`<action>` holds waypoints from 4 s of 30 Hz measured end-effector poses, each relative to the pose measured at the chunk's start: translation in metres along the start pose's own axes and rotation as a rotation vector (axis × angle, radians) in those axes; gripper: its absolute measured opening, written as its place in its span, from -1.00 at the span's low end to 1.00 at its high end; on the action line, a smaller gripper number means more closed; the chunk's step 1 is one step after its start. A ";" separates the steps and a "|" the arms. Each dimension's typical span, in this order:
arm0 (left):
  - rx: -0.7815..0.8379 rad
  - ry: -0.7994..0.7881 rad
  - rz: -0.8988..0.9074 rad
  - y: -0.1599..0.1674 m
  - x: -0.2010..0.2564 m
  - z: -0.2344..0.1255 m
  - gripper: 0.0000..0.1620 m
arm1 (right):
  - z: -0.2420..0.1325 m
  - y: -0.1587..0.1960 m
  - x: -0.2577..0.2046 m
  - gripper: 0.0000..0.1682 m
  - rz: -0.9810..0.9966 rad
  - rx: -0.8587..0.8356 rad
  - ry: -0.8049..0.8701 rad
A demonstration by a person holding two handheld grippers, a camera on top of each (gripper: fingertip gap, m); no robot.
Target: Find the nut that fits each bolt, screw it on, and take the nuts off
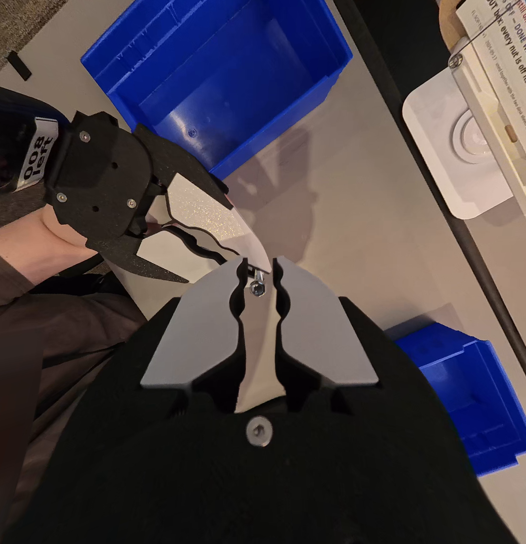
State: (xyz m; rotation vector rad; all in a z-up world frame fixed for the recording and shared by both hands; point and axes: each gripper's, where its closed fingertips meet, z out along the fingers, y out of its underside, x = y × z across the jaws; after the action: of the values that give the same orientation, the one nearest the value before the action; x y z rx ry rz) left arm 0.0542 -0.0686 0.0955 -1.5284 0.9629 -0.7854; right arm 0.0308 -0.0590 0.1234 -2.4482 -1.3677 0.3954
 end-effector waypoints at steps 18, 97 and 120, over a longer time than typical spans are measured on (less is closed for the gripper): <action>0.064 0.294 -0.037 -0.013 0.038 -0.013 -0.94 | -0.089 0.023 -0.016 -0.59 -0.411 0.975 -0.376; 0.066 0.475 0.010 -0.001 0.099 0.023 -0.94 | -0.045 0.090 -0.039 -0.87 -0.467 1.106 -0.633; 0.065 0.787 0.096 0.004 0.149 0.002 -0.94 | -0.049 0.122 -0.083 -0.87 -0.755 1.063 -0.794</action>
State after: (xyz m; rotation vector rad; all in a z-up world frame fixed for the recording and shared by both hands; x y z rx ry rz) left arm 0.1214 -0.2009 0.0878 -1.0981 1.5432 -1.3758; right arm 0.1019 -0.1978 0.1275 -0.8363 -1.5842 1.4784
